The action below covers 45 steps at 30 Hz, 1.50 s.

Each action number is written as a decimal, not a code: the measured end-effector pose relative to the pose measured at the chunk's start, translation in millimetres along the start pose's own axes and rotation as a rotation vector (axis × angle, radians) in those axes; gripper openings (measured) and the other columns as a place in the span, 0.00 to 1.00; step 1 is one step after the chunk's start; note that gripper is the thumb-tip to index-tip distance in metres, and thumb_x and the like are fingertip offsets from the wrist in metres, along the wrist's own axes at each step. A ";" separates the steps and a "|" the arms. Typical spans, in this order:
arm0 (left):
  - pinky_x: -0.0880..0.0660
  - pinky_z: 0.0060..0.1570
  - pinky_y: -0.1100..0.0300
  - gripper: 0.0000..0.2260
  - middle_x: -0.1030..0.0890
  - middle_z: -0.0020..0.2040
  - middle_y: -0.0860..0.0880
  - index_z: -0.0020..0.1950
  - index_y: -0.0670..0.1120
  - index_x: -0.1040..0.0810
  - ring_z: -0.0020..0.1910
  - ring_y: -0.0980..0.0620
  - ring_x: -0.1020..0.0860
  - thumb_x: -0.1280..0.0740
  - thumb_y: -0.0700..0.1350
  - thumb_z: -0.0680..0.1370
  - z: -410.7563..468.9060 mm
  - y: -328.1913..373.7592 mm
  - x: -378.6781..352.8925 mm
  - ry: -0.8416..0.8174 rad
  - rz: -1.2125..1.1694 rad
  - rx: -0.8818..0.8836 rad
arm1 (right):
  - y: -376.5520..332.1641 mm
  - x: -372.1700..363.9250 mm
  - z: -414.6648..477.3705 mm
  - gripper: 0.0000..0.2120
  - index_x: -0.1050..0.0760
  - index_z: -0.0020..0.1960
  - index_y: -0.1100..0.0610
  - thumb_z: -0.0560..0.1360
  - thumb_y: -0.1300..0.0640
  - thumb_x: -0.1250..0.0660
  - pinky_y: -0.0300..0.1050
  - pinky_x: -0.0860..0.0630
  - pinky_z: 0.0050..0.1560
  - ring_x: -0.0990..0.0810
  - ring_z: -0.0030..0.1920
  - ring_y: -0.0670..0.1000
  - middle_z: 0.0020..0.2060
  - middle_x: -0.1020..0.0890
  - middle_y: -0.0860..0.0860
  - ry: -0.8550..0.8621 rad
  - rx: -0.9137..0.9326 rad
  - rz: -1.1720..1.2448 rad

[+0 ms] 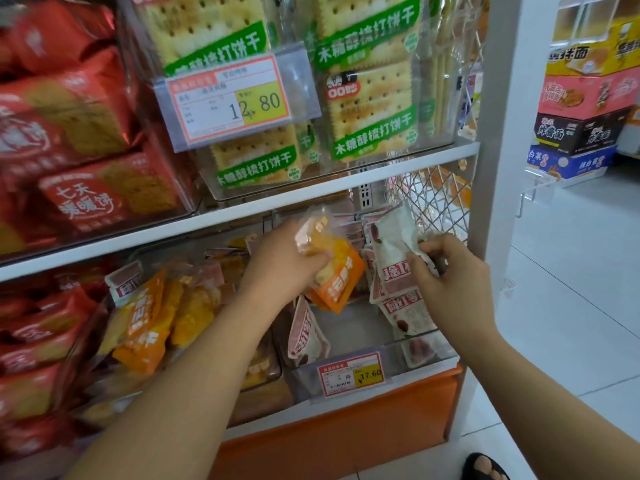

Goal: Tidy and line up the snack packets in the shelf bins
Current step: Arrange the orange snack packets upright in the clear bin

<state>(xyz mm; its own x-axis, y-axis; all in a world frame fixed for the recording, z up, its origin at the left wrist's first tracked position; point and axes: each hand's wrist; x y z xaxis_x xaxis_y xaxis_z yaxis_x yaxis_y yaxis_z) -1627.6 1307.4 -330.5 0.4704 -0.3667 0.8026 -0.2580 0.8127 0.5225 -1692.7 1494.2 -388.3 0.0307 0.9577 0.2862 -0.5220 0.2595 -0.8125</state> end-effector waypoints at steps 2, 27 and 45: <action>0.38 0.33 0.67 0.13 0.25 0.44 0.54 0.53 0.49 0.24 0.43 0.56 0.28 0.27 0.49 0.72 -14.4 -3.1 8.4 0.084 -0.058 0.005 | -3.9 -4.7 -2.1 0.07 0.27 0.45 0.50 0.74 0.61 0.32 0.22 0.32 0.40 0.24 0.41 0.33 0.39 0.25 0.36 -0.088 -0.001 0.012; 0.28 0.58 0.61 0.18 0.28 0.61 0.55 0.65 0.54 0.27 0.58 0.57 0.27 0.34 0.54 0.76 -106.2 -108.4 94.3 0.293 -0.156 0.064 | -94.9 -94.4 -33.2 0.18 0.28 0.56 0.53 0.69 0.59 0.27 0.55 0.21 0.53 0.18 0.51 0.53 0.49 0.19 0.52 -0.415 -0.371 0.585; 0.62 0.72 0.43 0.45 0.63 0.76 0.60 0.75 0.65 0.59 0.74 0.55 0.62 0.39 0.74 0.66 -117.2 -169.3 96.4 -0.129 0.243 0.037 | -103.9 -199.2 14.6 0.20 0.27 0.65 0.48 0.78 0.41 0.46 0.53 0.32 0.63 0.28 0.63 0.59 0.62 0.23 0.55 -0.750 0.379 -0.832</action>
<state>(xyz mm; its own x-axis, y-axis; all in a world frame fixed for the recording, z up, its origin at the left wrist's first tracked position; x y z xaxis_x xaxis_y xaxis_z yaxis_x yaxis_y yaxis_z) -1439.7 1187.5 -375.3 0.2799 -0.2199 0.9345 -0.3820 0.8675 0.3186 -1657.1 1274.7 -353.4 0.0388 0.1664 0.9853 -0.8009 0.5948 -0.0689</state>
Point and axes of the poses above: each hand's wrist, its own z-axis towards the middle knuckle, its own x-axis out of the back of the hand, y = z × x
